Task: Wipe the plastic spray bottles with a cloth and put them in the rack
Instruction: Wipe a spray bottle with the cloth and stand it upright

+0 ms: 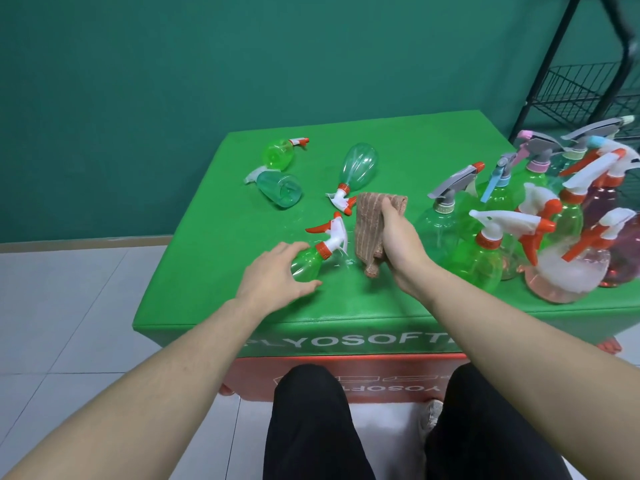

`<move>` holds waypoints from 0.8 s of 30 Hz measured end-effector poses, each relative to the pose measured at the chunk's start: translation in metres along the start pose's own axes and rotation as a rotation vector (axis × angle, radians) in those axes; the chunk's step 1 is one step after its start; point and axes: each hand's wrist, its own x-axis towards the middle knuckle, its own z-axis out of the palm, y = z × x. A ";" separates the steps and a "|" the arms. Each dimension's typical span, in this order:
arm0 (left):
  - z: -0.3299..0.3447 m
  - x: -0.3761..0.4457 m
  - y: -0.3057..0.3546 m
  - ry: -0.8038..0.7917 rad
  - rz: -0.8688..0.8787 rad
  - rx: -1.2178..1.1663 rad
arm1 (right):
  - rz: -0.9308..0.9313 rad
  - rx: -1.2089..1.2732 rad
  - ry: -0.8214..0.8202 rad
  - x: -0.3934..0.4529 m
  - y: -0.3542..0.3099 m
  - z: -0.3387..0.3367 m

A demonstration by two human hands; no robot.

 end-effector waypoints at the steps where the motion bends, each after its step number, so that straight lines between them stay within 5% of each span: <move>1: 0.000 0.001 0.000 -0.003 0.001 -0.002 | -0.045 -0.075 0.005 0.000 -0.001 0.002; 8: 0.010 -0.003 -0.007 0.025 0.033 0.034 | -0.566 -0.724 -0.201 0.005 0.012 0.008; 13: 0.013 0.001 -0.006 0.053 0.039 0.039 | -0.661 -1.377 -0.221 0.016 0.029 -0.006; 24: 0.014 0.008 -0.001 0.027 0.061 0.082 | -0.728 -1.514 -0.377 -0.013 0.055 -0.023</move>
